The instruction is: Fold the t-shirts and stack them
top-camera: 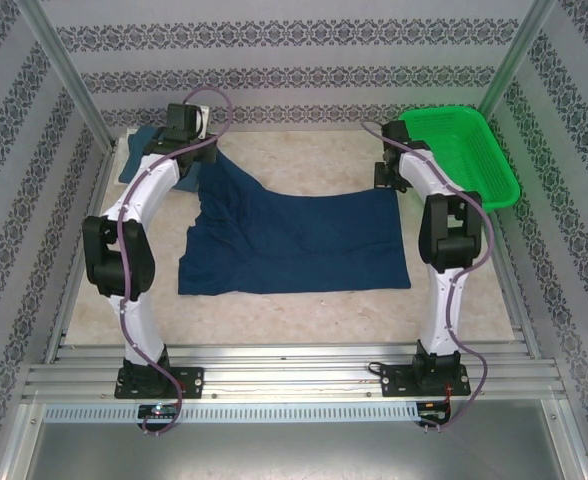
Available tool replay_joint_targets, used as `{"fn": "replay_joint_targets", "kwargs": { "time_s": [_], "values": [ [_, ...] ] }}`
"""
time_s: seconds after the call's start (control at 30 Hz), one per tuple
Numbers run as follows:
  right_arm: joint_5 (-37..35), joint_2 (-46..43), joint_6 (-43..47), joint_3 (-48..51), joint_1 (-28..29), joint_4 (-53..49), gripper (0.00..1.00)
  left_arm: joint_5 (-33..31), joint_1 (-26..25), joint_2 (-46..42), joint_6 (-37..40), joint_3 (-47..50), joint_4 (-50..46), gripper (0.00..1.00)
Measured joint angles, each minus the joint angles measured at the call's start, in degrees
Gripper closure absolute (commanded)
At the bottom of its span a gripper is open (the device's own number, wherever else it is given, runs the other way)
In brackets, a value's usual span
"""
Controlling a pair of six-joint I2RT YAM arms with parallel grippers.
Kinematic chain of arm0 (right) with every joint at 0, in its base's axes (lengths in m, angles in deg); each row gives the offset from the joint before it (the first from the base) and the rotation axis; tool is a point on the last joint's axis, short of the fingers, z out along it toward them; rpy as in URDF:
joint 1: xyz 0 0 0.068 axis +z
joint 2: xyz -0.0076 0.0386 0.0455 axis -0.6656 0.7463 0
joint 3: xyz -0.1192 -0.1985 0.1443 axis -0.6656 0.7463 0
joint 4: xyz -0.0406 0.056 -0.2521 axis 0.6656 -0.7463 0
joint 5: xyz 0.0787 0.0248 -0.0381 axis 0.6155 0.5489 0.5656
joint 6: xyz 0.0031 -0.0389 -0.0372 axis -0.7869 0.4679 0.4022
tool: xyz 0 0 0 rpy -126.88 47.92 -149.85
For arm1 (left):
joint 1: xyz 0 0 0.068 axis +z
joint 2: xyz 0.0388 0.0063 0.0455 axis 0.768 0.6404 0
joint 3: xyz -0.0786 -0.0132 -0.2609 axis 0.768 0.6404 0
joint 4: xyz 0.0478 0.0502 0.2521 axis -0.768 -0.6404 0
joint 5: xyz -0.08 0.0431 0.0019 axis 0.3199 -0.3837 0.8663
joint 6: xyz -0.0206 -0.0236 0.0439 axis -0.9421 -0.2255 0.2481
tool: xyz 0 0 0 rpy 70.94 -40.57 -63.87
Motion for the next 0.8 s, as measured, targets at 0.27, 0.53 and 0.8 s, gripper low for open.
{"fn": "replay_joint_targets", "kwargs": {
  "time_s": [0.27, 0.53, 0.8],
  "values": [
    [0.5, -7.4, -1.0, 8.9, -1.2, 7.1, 1.00, 2.2, 2.3, -11.8, -1.8, 11.6, 5.4, 1.00],
    [0.6, -11.8, -1.3, 18.8, -1.6, 10.6, 1.00, 4.6, 4.5, -24.0, -5.3, 24.8, 11.3, 1.00],
    [0.5, -17.8, -1.5, 25.5, -1.6, 14.1, 1.00, 5.9, 5.9, -29.2, -8.3, 34.1, 14.0, 1.00]
  ]
}}
